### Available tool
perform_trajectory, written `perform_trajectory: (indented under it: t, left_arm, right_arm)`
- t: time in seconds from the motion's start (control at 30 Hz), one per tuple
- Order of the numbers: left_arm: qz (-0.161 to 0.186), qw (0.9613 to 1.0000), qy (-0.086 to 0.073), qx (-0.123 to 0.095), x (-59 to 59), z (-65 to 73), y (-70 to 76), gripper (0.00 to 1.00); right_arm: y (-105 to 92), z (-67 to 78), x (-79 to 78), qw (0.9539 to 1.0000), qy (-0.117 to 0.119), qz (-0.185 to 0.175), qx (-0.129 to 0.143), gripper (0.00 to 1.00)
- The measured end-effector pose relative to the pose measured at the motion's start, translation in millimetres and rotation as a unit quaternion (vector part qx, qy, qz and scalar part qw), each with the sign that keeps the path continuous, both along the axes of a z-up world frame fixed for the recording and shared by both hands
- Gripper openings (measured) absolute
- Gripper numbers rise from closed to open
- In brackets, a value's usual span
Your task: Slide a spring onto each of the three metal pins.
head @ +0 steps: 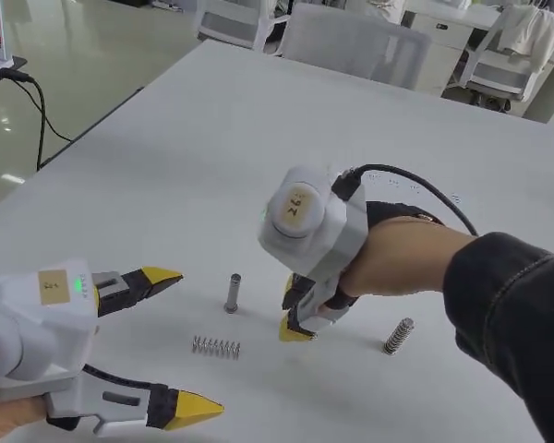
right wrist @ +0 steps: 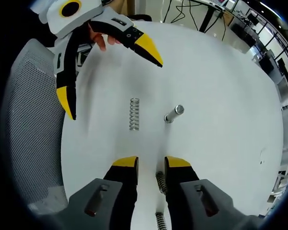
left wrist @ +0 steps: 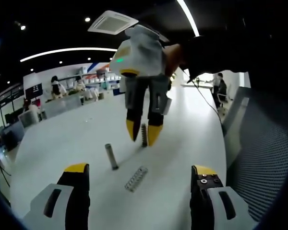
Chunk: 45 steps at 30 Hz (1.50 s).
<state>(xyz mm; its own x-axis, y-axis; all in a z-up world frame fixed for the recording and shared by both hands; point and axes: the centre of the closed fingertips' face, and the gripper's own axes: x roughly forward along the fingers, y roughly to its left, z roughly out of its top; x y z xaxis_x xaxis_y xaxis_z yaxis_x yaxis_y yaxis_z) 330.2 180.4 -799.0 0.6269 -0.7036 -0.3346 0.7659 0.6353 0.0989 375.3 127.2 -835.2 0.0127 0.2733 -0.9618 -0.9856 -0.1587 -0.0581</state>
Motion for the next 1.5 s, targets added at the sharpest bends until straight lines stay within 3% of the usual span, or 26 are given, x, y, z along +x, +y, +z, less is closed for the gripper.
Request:
perform_trajectory:
  t: [0.73, 1.5]
  left_arm:
    - [0.001, 1.0000, 0.002, -0.004, 1.3, -3.3, 0.3, 0.83]
    - [0.001, 0.9999, 0.007, -0.009, 3.0, -5.9, 2.6, 0.81]
  right_arm:
    - [34.2, -5.3, -24.0, 0.9993, 0.017, 0.027, 0.018, 0.16]
    - [41.8, -28.1, -30.7, 0.9991, 0.026, 0.032, 0.008, 0.12]
